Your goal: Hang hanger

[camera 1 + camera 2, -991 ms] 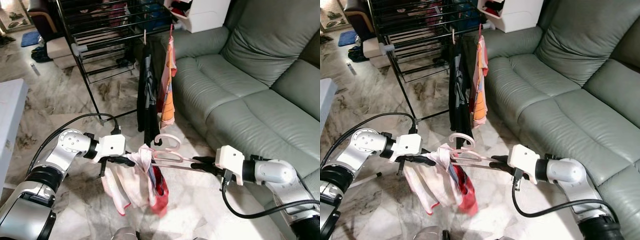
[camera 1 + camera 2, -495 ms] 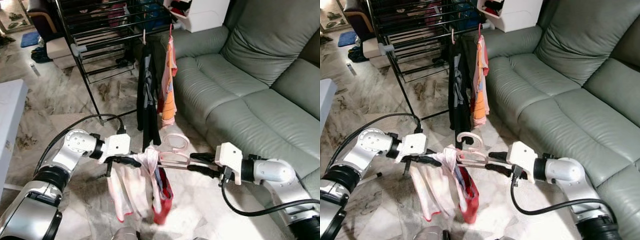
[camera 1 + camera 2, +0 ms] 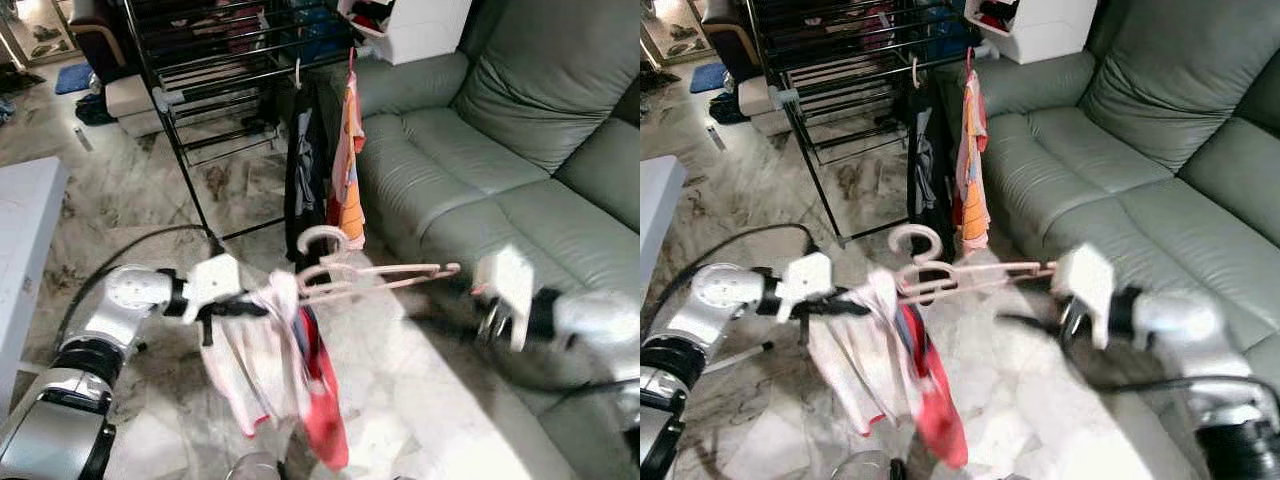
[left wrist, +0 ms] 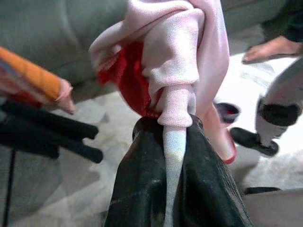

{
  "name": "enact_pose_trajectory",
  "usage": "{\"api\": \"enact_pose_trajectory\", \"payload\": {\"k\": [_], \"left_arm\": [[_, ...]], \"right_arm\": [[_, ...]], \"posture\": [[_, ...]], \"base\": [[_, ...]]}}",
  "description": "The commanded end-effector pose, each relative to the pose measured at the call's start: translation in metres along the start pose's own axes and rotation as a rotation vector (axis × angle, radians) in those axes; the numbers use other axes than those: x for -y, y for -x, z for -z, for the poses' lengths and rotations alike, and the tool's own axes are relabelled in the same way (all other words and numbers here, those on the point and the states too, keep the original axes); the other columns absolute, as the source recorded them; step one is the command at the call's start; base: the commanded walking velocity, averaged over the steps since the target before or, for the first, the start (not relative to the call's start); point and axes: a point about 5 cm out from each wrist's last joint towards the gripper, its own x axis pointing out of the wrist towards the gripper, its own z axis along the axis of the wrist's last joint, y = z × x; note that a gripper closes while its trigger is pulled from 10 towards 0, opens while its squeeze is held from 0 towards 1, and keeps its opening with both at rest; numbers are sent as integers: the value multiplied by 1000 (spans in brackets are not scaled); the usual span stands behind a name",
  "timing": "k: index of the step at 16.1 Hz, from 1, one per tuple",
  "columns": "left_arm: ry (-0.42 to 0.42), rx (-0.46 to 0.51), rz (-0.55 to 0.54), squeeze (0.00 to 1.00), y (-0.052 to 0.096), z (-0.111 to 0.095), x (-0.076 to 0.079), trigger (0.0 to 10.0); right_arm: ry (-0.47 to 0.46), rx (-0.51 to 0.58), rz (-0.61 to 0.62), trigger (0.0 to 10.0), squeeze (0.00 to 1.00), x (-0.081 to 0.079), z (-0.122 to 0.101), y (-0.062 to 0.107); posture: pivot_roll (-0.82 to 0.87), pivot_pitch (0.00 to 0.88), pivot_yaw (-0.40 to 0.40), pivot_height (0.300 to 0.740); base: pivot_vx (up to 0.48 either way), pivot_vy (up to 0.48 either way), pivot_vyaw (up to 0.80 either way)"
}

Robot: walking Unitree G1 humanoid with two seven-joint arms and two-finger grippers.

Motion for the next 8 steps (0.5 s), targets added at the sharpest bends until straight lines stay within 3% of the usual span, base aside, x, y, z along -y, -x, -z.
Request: {"api": "enact_pose_trajectory", "payload": {"k": [1,4,5,6,8], "left_arm": [[-13,23,-41,0,3,-7,-7,0],[13,40,-149,0,-2,-5,-12,0],[39,64,-237,0,-2,-8,-20,0],[105,144,-392,0,0,-21,-38,0],[121,181,-441,0,2,-31,-46,0]], "right_arm": [[36,66,107,10000,1000,16,-14,10],[-5,176,282,10000,1000,31,-26,20],[-30,209,300,10000,1000,28,-25,17],[-132,261,282,10000,1000,11,-17,7],[-183,267,246,10000,1000,-1,-13,0]], "posture": [[-38,8,77,740],[-34,8,70,740],[-38,5,65,740],[-38,3,63,740],[-37,2,68,740]], "base": [[0,0,0],[0,0,0],[0,0,0],[0,0,0],[0,0,0]]}}
